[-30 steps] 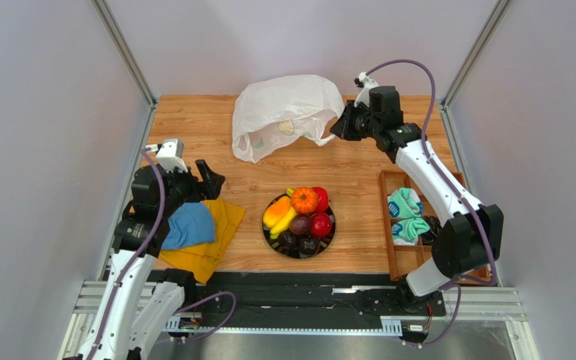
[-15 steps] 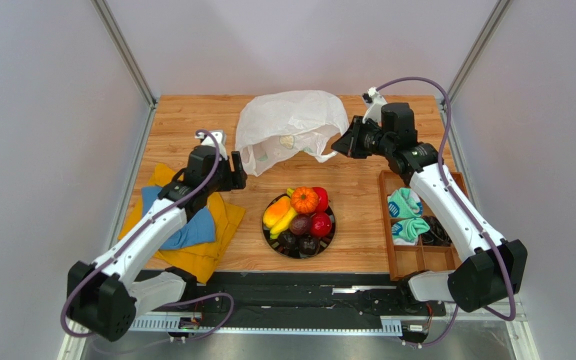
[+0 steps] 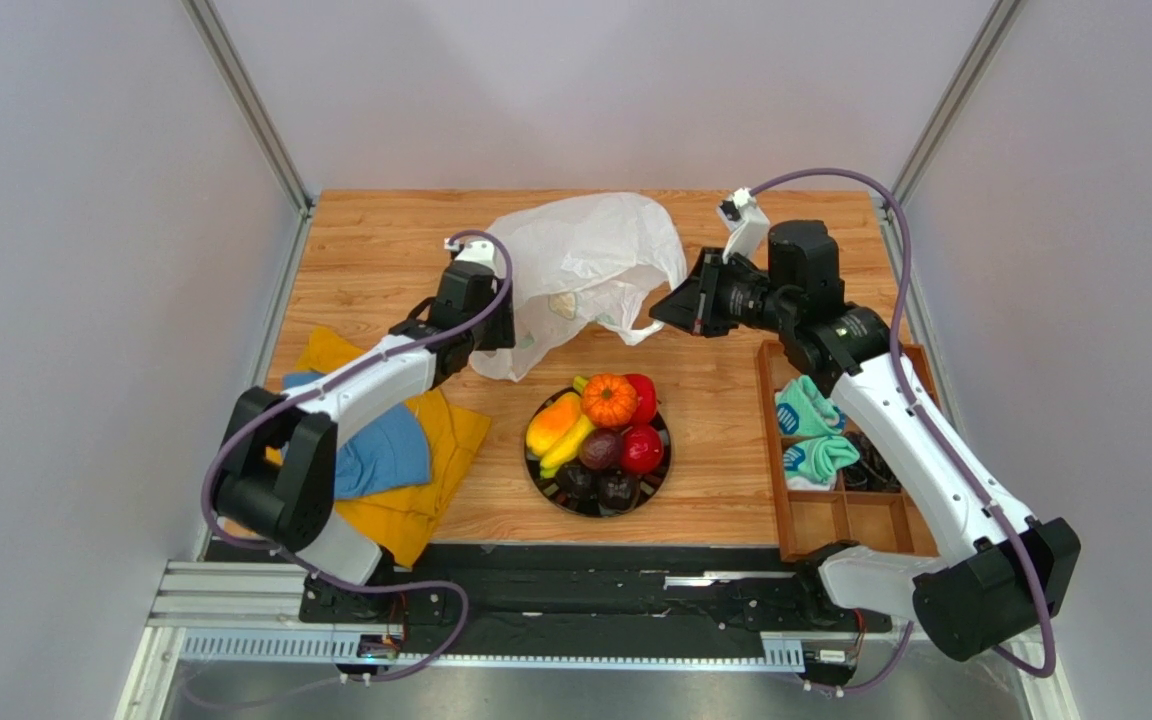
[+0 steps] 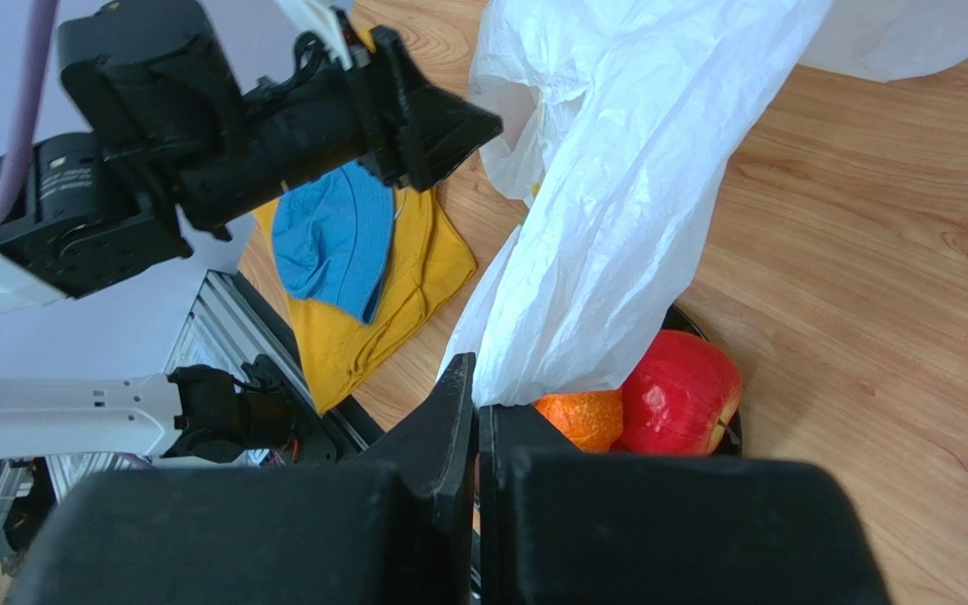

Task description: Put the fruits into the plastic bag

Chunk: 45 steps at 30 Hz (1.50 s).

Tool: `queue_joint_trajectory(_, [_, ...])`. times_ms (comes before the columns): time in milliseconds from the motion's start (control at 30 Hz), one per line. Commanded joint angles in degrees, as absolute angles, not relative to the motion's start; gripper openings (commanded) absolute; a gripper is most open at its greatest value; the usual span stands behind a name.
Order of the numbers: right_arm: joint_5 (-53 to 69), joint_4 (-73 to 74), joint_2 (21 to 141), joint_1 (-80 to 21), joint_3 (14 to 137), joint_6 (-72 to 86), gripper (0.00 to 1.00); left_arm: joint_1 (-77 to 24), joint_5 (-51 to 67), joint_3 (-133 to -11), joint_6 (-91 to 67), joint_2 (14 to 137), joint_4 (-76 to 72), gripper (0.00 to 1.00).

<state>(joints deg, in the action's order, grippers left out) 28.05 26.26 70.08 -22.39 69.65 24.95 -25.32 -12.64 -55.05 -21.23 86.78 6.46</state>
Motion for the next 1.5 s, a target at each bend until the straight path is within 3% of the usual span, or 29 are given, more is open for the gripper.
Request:
queue_joint_trajectory(0, [29.53, 26.19, 68.29, -22.59, 68.91, 25.75, 0.00, -25.40, -11.96, -59.67, -19.34, 92.45, 2.46, 0.59])
queue_joint_trajectory(333, [29.01, 26.54, 68.11, -22.68, 68.29, 25.49, 0.00, -26.37, -13.44, -60.38, -21.45, 98.43, 4.30, 0.54])
queue_joint_trajectory(567, [29.18, 26.54, 67.94, -22.59, 68.03, 25.40, 0.00, -26.63, -16.17, -63.44, -20.13, 102.56, 7.46, 0.60])
queue_joint_trajectory(667, [28.83, 26.63, 67.76, -22.68, 67.59, 25.31, 0.00, -26.63, -15.47, -64.51, -20.13, 104.24, 8.70, 0.56])
queue_joint_trajectory(767, [28.65, 26.81, 67.59, -22.68, 67.33, 25.14, 0.00, -26.63, -15.91, -64.60, -20.22, 104.59, 9.05, 0.45])
queue_joint_trajectory(867, [28.13, 26.89, 67.41, -22.59, 66.97, 24.96, 0.00, -26.63, -15.65, -64.86, -19.69, 104.77, 9.49, 0.15])
queue_joint_trajectory(900, [27.86, 26.81, 67.41, -22.67, 66.97, 24.87, 0.00, -26.63, -15.64, -64.78, -19.60, 104.33, 9.67, 0.00])
queue_joint_trajectory(933, [27.60, 26.98, 67.41, -22.68, 67.06, 24.70, 0.00, -26.63, -15.73, -64.08, -19.51, 103.80, 9.41, 0.00])
queue_joint_trajectory(1233, [21.54, 27.33, 70.04, -22.33, 68.73, 22.59, 0.00, -26.63, -9.85, -52.40, -18.81, 76.67, 2.73, 0.00])
queue_joint_trajectory(1467, [16.97, 25.84, 77.60, -20.92, 72.42, 23.03, 0.00, -26.63, -3.25, -51.50, -20.20, 56.10, 10.35, 0.00])
